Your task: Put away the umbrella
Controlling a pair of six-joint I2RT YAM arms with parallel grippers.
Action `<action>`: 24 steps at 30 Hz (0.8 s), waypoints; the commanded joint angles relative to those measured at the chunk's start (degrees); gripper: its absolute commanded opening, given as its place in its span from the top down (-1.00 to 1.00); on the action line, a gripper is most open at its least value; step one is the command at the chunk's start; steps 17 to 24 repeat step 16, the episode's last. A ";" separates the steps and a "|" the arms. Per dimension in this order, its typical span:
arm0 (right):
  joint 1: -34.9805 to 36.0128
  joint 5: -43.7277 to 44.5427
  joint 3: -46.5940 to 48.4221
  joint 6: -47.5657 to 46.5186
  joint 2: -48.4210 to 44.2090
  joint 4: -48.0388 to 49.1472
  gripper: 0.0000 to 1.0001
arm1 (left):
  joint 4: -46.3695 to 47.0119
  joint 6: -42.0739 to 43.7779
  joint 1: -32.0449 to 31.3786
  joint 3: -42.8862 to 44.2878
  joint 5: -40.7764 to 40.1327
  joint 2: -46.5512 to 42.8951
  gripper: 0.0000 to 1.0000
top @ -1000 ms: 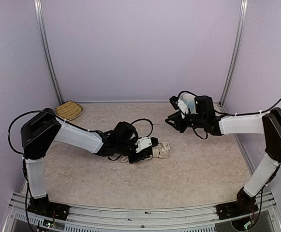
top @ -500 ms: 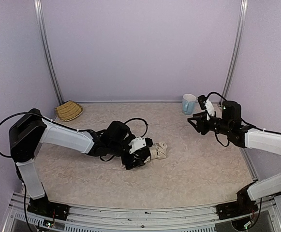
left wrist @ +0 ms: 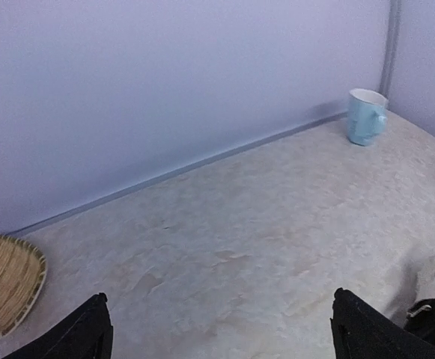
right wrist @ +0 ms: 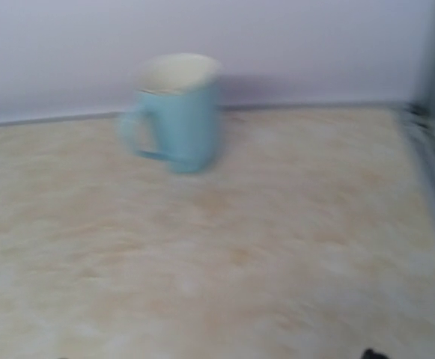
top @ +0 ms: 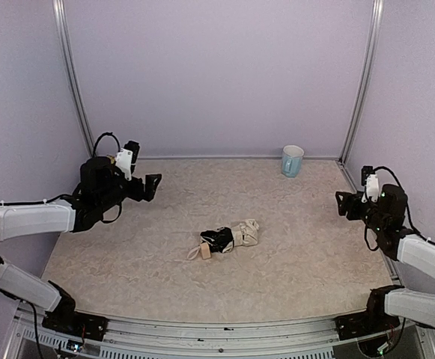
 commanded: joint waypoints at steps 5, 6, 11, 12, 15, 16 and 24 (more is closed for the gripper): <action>-0.82 27.47 -8.81 7.92 -2.04 9.81 -0.77 | 3.85 -15.57 9.13 -13.43 -25.23 -8.92 -0.98; -0.82 29.12 -8.40 9.09 -1.54 9.29 -0.78 | 4.01 -15.77 9.74 -14.54 -27.52 -9.73 -0.98; -0.82 33.82 -6.82 11.34 1.73 8.32 -0.78 | 6.90 -16.43 13.09 -19.06 -31.83 -11.96 -0.98; -0.82 34.84 -6.84 11.61 2.09 8.35 -0.77 | 6.49 -16.87 13.73 -19.30 -31.27 -12.46 -0.98; -0.82 35.12 -7.47 11.65 1.80 8.80 -0.77 | 8.38 -15.95 14.56 -20.76 -31.35 -13.69 -0.98; -0.82 35.32 -7.61 11.65 1.54 8.79 -0.78 | 9.62 -14.96 14.60 -21.36 -31.71 -14.14 -0.98; -0.82 35.32 -7.61 11.65 1.54 8.79 -0.78 | 9.62 -14.96 14.60 -21.36 -31.71 -14.14 -0.98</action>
